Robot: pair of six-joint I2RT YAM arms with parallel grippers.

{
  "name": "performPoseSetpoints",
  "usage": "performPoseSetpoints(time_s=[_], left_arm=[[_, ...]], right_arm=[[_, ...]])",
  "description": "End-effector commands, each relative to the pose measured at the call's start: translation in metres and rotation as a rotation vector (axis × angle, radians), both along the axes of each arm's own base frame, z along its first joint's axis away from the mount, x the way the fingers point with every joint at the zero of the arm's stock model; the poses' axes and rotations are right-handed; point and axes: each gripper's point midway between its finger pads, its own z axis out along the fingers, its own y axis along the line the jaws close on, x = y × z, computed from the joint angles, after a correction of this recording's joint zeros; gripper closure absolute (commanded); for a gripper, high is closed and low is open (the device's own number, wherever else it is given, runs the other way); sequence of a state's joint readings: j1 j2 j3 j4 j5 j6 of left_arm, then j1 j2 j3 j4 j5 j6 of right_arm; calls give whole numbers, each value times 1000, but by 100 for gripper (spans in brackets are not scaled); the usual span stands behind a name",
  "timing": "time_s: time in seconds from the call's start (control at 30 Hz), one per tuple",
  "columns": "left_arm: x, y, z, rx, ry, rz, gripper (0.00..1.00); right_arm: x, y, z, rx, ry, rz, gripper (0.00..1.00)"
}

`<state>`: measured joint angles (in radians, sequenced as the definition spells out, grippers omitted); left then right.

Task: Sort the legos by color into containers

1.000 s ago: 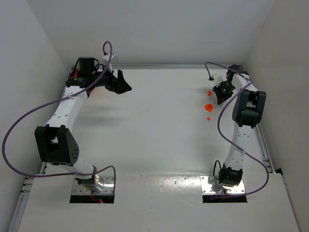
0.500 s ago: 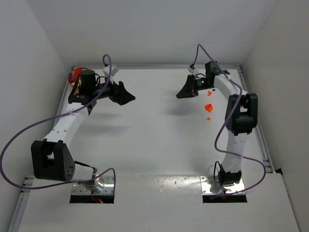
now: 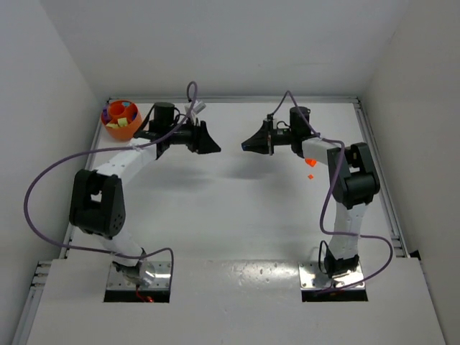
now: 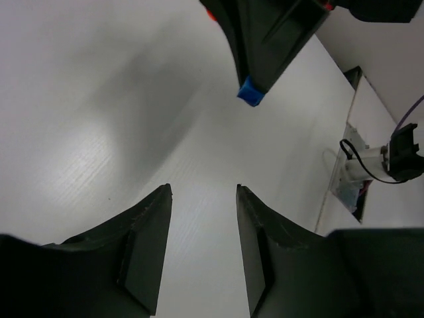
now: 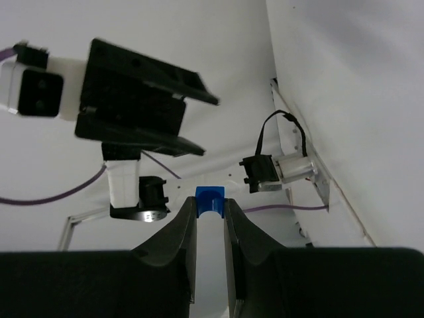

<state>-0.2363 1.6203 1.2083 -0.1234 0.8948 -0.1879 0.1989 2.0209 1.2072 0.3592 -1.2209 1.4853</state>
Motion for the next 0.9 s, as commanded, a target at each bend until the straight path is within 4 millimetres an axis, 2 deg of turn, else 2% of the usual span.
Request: performPoseSetpoints(time_s=[0.0, 0.1, 0.13, 0.2, 0.3, 0.37, 0.6, 0.87], left_arm=[[-3, -17, 1, -76, 133, -35, 51], [-5, -29, -2, -103, 147, -87, 51], [-5, -34, 3, -107, 128, -101, 51], [-9, -41, 5, -110, 110, -128, 47], [-15, -50, 8, -116, 84, -165, 38], [-15, -54, 5, -113, 73, -178, 35], [-19, -65, -6, -104, 70, -211, 35], [-13, -68, -8, -84, 36, -188, 35]], right_arm=[[-4, -1, 25, 40, 12, -4, 89], [-12, 2, 17, 39, 87, -2, 89], [-18, 4, 12, 40, 110, 4, 89], [-21, 4, 3, 36, 171, -1, 89], [-23, 7, 3, 34, 192, 6, 89], [-25, 10, 5, 36, 204, 13, 89], [-40, 19, -4, 32, 279, 33, 89], [-39, 23, 1, 36, 269, 42, 89]])
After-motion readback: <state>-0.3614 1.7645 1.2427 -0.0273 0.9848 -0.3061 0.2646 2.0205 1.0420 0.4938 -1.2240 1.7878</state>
